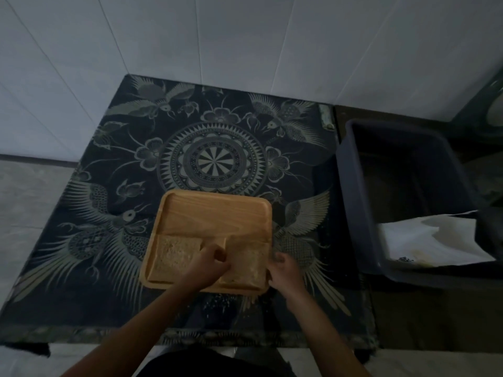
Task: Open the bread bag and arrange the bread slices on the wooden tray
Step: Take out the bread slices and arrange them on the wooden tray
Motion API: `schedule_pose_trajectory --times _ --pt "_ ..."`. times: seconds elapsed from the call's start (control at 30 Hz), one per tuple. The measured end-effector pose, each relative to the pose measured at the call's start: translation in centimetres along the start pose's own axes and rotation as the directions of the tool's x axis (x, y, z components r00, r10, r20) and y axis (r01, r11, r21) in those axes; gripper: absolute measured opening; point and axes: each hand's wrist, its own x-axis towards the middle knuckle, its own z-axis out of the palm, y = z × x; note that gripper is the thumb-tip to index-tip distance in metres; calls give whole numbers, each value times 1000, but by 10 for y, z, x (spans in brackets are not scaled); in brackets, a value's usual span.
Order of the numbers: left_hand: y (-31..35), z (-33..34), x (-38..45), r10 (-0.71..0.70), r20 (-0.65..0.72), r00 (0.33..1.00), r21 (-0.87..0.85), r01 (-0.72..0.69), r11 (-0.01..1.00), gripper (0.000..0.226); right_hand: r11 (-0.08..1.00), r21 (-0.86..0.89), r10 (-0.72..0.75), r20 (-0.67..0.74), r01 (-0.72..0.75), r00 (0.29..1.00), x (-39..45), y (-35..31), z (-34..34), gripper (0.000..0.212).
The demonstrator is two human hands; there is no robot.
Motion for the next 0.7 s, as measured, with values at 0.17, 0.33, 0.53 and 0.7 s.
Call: schedule_pose_trajectory --times 0.17,0.33,0.53,0.7 --pt "-1 8 0 -63 -17 998 -71 61 996 22 997 -29 -68 16 69 998 1 8 3 21" --pt "1 14 1 -167 27 986 -225 168 960 19 998 37 -56 90 53 994 6 13 -1 12" --pt "9 5 -7 -79 67 995 -378 98 920 35 977 193 53 179 -88 982 9 7 -2 30" --pt "23 -20 -18 105 39 994 -377 -83 923 39 965 228 74 226 -126 971 14 -3 -3 38"
